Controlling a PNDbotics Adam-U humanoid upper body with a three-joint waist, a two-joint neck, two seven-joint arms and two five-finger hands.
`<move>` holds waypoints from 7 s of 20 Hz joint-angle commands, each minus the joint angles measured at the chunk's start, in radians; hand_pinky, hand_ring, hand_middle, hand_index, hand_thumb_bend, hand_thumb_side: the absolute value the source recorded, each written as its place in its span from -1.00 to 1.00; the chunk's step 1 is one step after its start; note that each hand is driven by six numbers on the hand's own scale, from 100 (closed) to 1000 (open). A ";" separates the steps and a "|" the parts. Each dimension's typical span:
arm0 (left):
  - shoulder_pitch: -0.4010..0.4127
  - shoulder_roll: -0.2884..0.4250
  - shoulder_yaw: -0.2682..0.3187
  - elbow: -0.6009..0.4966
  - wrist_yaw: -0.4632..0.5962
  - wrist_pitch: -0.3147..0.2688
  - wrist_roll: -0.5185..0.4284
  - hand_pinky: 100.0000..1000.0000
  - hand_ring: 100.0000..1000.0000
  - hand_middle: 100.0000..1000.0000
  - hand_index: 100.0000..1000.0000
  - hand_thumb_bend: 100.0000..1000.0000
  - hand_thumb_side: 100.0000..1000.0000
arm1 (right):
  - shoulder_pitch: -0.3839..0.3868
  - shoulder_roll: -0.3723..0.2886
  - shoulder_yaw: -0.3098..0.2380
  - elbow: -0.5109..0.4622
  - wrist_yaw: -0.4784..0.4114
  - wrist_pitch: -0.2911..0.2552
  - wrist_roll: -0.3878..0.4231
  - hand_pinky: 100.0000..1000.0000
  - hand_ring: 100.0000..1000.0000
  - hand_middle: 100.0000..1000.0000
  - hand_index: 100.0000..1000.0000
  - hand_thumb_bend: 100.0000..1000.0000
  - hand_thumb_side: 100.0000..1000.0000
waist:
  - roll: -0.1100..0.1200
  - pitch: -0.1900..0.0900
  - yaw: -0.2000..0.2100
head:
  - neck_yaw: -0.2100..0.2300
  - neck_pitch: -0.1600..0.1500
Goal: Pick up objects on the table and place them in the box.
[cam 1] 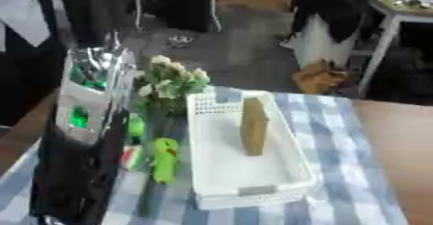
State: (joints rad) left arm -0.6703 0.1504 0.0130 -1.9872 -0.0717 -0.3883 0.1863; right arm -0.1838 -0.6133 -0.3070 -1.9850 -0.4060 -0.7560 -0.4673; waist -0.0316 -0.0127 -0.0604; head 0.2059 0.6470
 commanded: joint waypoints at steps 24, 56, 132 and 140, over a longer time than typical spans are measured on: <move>-0.090 0.216 0.044 -0.001 -0.241 0.097 0.047 0.66 0.92 0.78 0.95 -1.00 0.28 | -0.006 -0.044 -0.004 -0.015 0.012 0.022 -0.022 0.59 0.70 0.66 0.68 -1.00 0.72 | 0.019 -0.030 -0.015 | -0.042 0.035; -0.116 0.532 -0.016 0.669 -0.505 0.053 -0.957 0.97 1.00 1.00 1.00 -1.00 -0.11 | -0.024 -0.049 0.007 -0.015 0.007 0.081 -0.026 0.58 0.69 0.63 0.63 -1.00 0.60 | 0.030 -0.026 -0.037 | 0.020 0.009; 0.097 0.529 -0.162 0.995 -0.647 0.233 -0.806 0.97 1.00 1.00 1.00 -0.64 1.00 | -0.035 -0.044 0.013 -0.015 -0.003 0.134 -0.035 0.57 0.67 0.54 0.53 -1.00 0.44 | 0.034 -0.017 -0.057 | 0.050 -0.005; 0.108 0.523 -0.188 1.057 -0.659 0.196 -0.702 0.95 1.00 1.00 1.00 -0.58 0.95 | -0.037 -0.044 0.013 -0.015 -0.003 0.134 -0.034 0.57 0.67 0.54 0.53 -1.00 0.44 | 0.034 -0.016 -0.059 | 0.056 -0.004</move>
State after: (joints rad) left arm -0.5544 0.6556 -0.1710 -0.9325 -0.7235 -0.1875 -0.5270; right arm -0.2074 -0.6253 -0.2888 -1.9850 -0.4062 -0.6199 -0.4972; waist -0.0131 -0.0212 -0.1172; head 0.2599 0.6485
